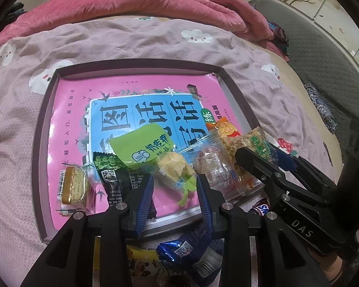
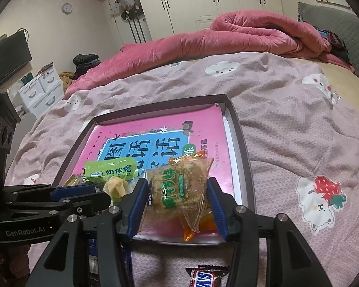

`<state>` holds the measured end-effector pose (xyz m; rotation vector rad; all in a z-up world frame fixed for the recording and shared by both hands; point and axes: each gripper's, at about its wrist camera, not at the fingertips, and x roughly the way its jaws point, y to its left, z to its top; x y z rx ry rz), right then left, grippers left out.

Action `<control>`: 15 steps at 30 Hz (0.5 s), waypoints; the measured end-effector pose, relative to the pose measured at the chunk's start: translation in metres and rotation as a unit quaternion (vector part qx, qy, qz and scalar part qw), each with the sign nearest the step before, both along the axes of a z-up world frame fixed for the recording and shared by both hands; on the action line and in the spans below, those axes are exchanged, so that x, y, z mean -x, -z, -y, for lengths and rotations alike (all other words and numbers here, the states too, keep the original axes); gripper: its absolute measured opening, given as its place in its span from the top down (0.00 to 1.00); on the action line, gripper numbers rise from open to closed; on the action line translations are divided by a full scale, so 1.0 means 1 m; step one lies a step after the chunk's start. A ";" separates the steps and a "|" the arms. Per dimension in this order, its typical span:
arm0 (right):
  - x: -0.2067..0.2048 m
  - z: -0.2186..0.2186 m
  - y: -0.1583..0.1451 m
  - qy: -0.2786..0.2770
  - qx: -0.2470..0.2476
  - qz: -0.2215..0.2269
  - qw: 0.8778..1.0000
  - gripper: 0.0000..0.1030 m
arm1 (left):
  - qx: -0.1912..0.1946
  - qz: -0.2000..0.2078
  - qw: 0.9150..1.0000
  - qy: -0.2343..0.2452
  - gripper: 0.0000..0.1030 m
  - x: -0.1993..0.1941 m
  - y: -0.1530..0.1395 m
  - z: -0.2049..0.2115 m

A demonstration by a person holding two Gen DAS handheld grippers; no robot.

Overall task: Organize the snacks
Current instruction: 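Lower the cake bag into the tray with the left tool while the right lowers the pastry bag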

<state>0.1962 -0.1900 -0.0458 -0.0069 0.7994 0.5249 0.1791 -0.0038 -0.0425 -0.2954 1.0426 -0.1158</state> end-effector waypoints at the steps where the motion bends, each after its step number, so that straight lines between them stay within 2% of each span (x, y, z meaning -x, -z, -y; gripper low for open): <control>1: 0.000 0.000 0.000 0.000 0.001 0.000 1.000 0.50 | 0.000 0.000 1.000 0.000 0.63 0.000 0.000 0.000; 15: 0.000 0.003 -0.001 0.014 0.005 0.002 1.000 0.44 | 0.001 0.006 1.000 -0.005 0.63 0.004 -0.008 -0.004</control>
